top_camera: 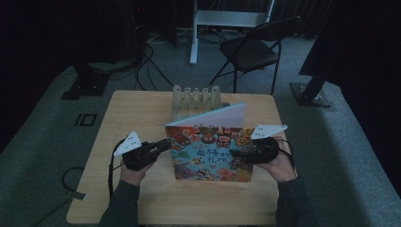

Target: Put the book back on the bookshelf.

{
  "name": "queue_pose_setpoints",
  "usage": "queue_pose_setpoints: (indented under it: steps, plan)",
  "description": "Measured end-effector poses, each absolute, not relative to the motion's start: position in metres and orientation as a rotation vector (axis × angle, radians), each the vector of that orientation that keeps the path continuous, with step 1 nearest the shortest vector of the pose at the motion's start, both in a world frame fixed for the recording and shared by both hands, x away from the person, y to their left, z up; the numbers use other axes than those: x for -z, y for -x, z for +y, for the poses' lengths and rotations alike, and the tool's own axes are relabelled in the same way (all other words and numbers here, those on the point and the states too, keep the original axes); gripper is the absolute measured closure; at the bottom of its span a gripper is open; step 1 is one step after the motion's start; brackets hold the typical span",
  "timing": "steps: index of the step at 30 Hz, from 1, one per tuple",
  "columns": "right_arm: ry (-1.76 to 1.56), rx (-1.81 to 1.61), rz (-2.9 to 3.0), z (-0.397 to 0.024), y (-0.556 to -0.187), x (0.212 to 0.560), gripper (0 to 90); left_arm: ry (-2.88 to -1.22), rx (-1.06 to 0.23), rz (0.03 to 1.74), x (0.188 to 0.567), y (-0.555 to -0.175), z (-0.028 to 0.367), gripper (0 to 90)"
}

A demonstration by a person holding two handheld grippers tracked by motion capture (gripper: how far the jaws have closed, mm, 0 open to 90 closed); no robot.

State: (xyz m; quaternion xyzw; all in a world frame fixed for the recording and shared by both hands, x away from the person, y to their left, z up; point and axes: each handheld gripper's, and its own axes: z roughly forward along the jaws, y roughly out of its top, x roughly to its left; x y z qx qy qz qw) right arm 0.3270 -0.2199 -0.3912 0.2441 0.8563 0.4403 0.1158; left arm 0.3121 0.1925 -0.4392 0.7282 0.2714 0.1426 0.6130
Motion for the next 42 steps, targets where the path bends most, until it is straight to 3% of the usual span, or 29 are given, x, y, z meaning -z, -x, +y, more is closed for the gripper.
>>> queue_pose_setpoints:
  steps: [18, 42]
  plan:
    - [-0.631, -1.343, 2.478, -0.229, -0.320, 0.392, 50.1, -1.659, -0.229, 0.539, 0.441, -0.321, 0.187, 68.3]
    - [-0.638, -1.389, 2.448, -0.242, -0.312, 0.393, 45.8, -1.686, -0.223, 0.489, 0.436, -0.326, 0.175, 60.5]
